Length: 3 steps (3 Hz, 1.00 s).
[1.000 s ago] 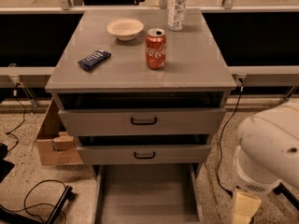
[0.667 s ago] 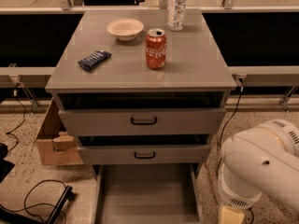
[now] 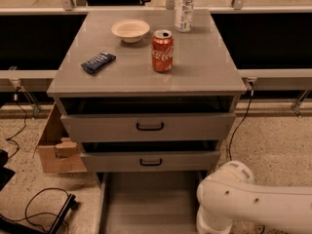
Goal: Close bottom drawer
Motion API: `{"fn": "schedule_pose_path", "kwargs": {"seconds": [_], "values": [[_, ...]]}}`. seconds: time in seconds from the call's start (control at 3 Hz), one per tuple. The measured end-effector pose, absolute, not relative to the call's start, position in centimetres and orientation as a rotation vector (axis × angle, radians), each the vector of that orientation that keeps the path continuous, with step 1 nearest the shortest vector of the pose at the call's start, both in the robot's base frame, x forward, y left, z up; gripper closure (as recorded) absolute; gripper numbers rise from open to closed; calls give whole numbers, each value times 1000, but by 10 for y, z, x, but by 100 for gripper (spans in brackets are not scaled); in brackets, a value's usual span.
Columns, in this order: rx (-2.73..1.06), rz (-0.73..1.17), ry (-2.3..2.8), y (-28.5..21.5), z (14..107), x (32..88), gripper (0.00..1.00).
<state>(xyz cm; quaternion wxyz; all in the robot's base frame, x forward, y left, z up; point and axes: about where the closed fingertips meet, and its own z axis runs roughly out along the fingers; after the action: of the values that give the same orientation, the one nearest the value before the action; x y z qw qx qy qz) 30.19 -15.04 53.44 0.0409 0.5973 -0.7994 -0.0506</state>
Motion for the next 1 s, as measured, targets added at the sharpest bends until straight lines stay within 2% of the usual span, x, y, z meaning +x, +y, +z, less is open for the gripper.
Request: {"fn": "schedule_pose_path", "kwargs": {"seconds": [0.33, 0.67, 1.0], "values": [[1792, -266, -2403, -121, 477, 284, 0], [1758, -354, -2343, -100, 437, 258, 18], [1723, -426, -2303, -86, 414, 230, 43]]}}
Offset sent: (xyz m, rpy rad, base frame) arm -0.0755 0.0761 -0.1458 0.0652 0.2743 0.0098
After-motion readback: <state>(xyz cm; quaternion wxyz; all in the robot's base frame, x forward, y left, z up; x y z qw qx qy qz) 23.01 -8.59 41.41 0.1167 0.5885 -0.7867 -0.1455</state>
